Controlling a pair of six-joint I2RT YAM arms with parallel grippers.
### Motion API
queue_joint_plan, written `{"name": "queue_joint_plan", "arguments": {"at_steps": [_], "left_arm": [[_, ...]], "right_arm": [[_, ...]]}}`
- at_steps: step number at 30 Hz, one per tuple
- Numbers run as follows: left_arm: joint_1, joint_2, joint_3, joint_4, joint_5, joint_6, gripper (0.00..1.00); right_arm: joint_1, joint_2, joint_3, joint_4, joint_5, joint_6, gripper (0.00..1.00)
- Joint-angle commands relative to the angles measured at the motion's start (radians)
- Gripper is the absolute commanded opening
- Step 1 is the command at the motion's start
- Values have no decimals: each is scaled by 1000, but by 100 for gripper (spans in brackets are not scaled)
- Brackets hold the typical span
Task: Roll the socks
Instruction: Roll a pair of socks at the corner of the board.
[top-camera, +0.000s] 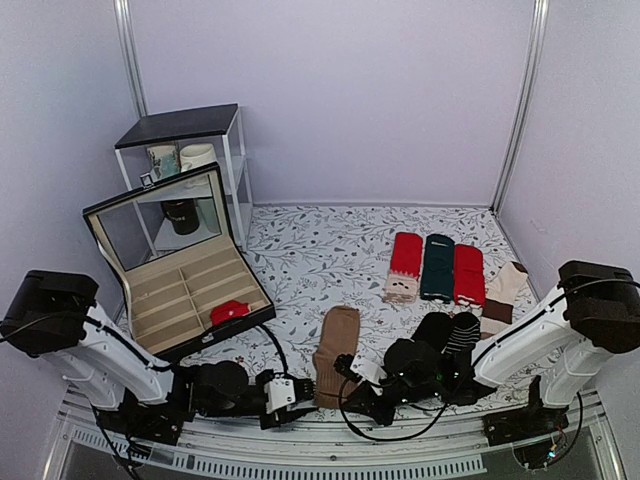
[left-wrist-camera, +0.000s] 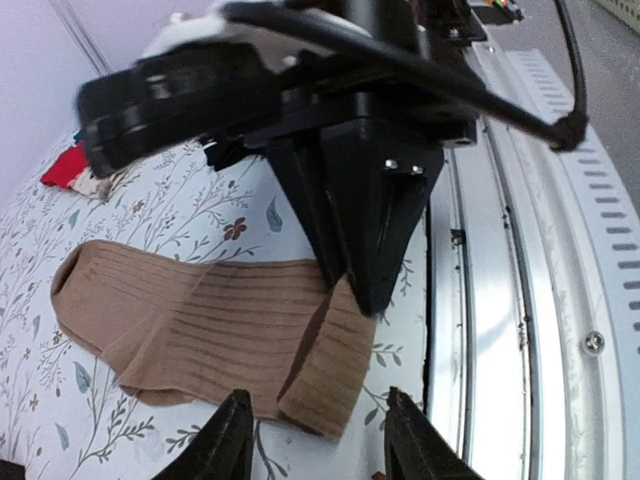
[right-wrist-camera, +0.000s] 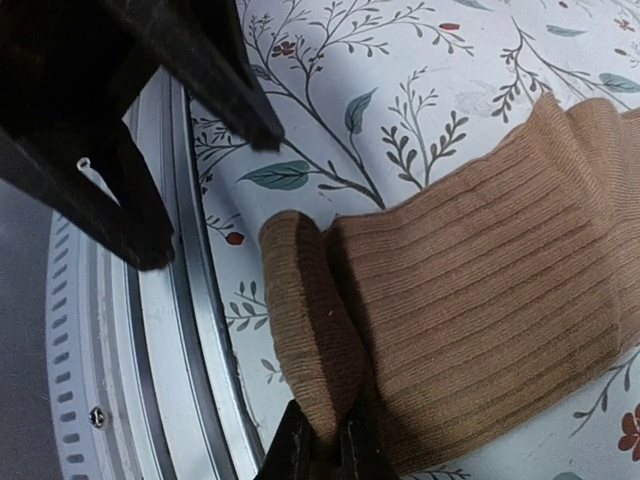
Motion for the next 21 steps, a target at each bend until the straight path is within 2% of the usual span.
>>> {"name": "queue_joint_plan", "arguments": {"at_steps": [1,12,21], "left_arm": [[-24,89,46,46,-25,88,45],[-24,209,95,99,-70,154,47],[-45,211,75,80,-39,104,44]], "right_arm": [[-2,83,1,-176,-132,73,4],[-6,90,-7,-199,-146,72,4],[-32,108,-5,-199,-175,65,4]]}}
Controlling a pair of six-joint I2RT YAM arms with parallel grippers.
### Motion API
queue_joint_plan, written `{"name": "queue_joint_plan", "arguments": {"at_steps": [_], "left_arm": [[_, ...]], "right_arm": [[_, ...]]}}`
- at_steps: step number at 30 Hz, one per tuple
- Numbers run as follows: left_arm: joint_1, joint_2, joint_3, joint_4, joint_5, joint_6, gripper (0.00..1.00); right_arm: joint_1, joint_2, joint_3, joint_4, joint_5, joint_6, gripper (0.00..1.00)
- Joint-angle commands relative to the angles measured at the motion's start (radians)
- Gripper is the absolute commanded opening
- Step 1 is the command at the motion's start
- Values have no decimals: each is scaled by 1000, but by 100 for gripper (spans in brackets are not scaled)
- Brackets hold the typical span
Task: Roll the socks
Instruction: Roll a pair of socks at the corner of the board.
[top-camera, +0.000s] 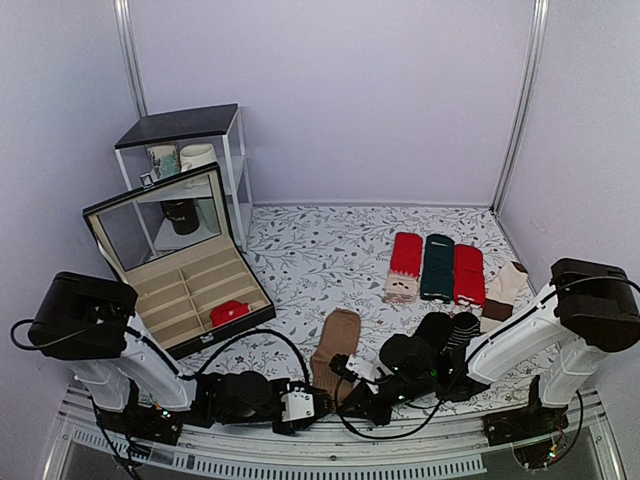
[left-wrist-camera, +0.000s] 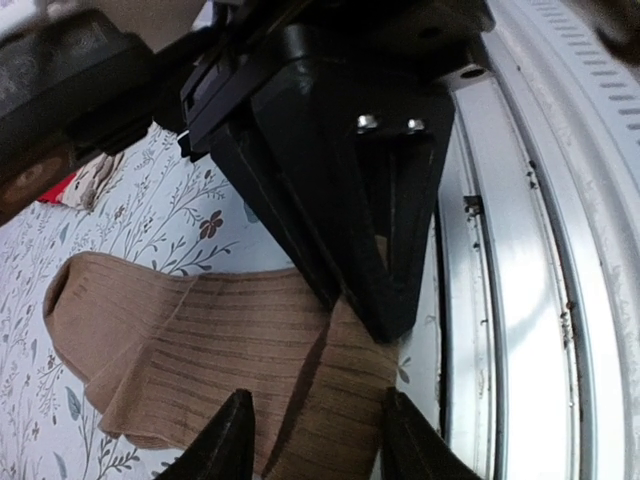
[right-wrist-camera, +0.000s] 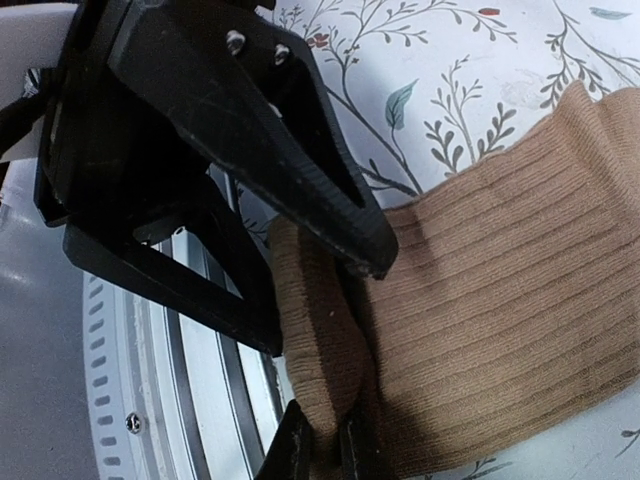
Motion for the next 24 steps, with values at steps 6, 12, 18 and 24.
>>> {"name": "queue_joint_plan", "arguments": {"at_steps": [6,12,18,24], "left_arm": [[-36,2,-12,16,13,-23,43],[-46,4,-11,17,17,-33,35],[-46,18,-12,19,17,-72,0],[-43,10,-32,-3,24,-164,0]], "right_arm": [[-14,69,-39,-190,-46,14,4],[-22,74,-40,-194,-46,24,4],[-25,81,-37,-196,-51,28,4],[-26,32,-40,-186,-6,21,18]]}}
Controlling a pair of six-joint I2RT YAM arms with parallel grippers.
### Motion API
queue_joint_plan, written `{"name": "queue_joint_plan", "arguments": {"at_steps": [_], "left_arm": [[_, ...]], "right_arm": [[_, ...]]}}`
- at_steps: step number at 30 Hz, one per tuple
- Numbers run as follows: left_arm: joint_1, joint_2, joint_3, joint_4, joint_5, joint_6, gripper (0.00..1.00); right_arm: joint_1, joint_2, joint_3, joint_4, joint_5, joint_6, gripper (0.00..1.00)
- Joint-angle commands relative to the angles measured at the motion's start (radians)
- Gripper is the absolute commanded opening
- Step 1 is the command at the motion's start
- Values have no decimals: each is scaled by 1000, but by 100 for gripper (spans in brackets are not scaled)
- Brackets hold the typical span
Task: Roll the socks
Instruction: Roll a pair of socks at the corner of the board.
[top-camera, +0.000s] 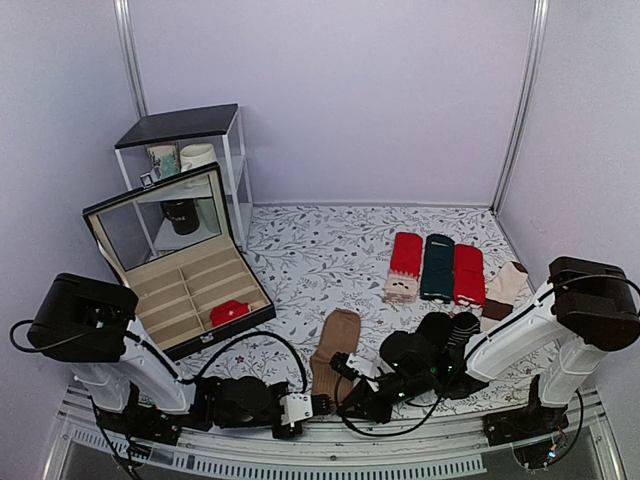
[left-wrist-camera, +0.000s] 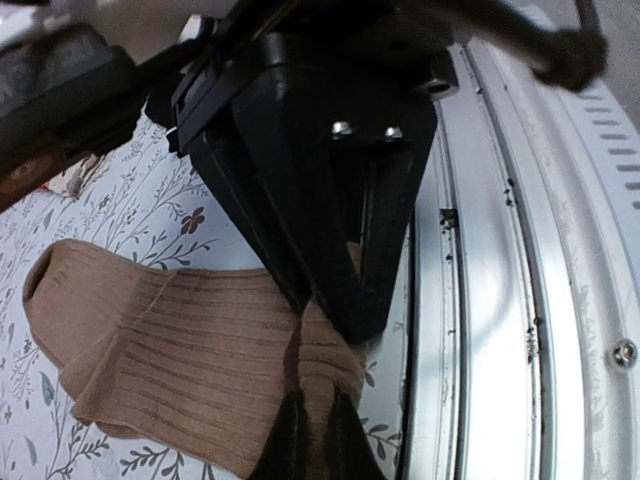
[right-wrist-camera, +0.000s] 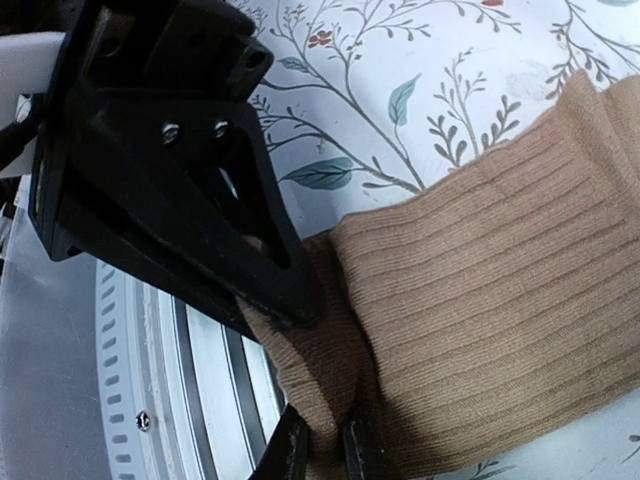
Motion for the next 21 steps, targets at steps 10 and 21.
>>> {"name": "queue_joint_plan", "arguments": {"at_steps": [10,21], "left_arm": [[78,-14,-53,-188,205,-364,0],[120,43,-38,-239,259,-441,0]], "right_arm": [[65,-284,-173,89,334,-303,51],[206,-78,-31,46,470,-587,52]]}}
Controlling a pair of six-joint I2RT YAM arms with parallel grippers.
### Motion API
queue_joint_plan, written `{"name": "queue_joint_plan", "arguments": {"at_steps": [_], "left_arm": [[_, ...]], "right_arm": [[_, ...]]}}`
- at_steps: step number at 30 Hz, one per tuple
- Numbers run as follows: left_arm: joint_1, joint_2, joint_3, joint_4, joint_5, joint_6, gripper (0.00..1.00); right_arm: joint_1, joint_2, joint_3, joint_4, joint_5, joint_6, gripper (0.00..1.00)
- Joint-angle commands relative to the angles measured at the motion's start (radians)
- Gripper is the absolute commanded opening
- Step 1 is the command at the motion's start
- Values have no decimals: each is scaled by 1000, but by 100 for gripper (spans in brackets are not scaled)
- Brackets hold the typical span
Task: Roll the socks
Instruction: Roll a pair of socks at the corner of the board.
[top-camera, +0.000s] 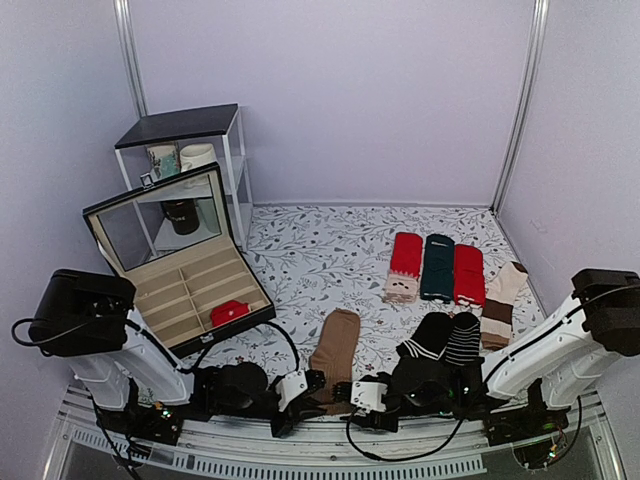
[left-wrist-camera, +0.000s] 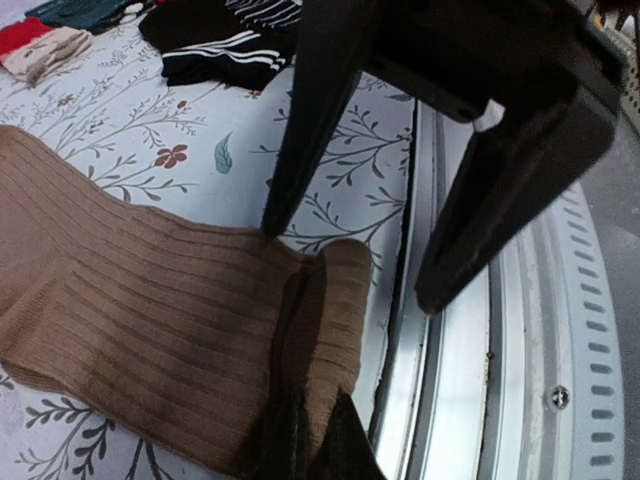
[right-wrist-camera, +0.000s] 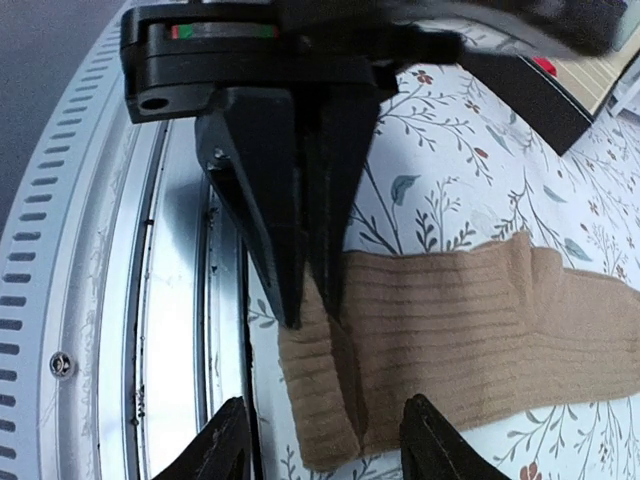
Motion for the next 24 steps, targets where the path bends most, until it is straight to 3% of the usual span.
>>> {"name": "queue_joint_plan", "arguments": {"at_steps": [1,14,17,21,24], "left_arm": [[25,53,-24,-199,49,-43,0],[37,77,-16,-198,63,-40,0],[37,80,-15,-200,63,-40,0],[37,87,-16,-197,64,-42,0],[39,94,-12,-194,69,-43,0]], "right_arm": [[33,76,64,-33,45,-112,52],[36,103,74,-97,53,-53,45],[35,131,99,-119,44,-53,34],[36,152,119,-155,51,-30,7],[35,154,125,-182,63,-1,0]]}}
